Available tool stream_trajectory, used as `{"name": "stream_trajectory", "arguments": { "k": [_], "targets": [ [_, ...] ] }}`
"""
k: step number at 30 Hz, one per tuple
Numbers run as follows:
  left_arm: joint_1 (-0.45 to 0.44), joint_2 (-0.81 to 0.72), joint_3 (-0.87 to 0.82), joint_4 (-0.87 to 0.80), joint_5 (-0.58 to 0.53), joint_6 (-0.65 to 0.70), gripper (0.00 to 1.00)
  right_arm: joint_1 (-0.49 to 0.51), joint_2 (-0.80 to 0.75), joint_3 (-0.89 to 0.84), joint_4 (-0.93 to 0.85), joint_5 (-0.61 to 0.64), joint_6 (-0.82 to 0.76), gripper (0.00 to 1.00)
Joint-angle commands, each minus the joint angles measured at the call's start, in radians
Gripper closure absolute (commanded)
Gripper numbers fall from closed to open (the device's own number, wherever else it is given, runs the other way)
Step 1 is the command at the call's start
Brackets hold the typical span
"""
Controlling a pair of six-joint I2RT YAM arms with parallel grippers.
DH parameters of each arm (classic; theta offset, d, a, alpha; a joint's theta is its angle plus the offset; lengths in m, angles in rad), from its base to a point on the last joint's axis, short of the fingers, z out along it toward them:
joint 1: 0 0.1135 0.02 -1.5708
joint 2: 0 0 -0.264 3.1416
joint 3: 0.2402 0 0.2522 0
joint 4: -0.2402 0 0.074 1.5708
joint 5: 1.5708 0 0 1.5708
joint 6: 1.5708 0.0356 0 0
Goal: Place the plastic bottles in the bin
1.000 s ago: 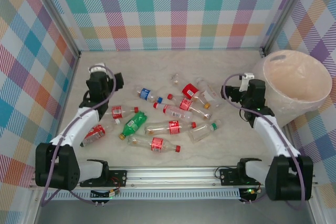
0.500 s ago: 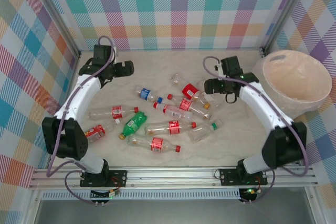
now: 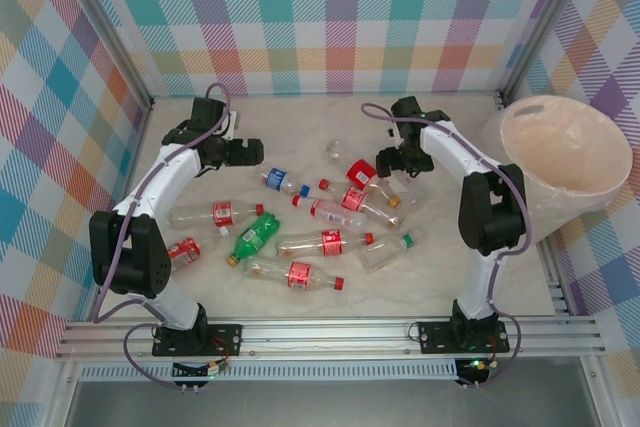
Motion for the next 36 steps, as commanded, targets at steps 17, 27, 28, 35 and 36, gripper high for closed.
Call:
{"name": "stream_trajectory", "arguments": {
  "k": [17, 27, 28, 35, 36],
  "targets": [
    [-0.009, -0.036, -0.031, 0.033, 0.042, 0.005, 0.0, -0.014, 0.13, -0.011, 0.064, -0.019, 0.003, 0.16],
    [-0.009, -0.031, -0.037, 0.035, 0.029, 0.009, 0.0, -0.028, 0.096, -0.035, 0.081, -0.016, 0.017, 0.33],
    [-0.009, -0.029, -0.037, 0.037, 0.03, 0.009, 0.0, -0.028, 0.085, -0.032, 0.075, -0.015, 0.017, 0.34],
    [-0.009, -0.019, -0.038, 0.039, 0.027, 0.009, 0.0, -0.028, -0.077, 0.035, -0.009, -0.024, 0.017, 0.38],
    [-0.009, -0.016, -0.037, 0.04, 0.029, 0.007, 0.0, -0.028, -0.112, 0.059, -0.031, -0.025, 0.016, 0.39]
  ]
}}
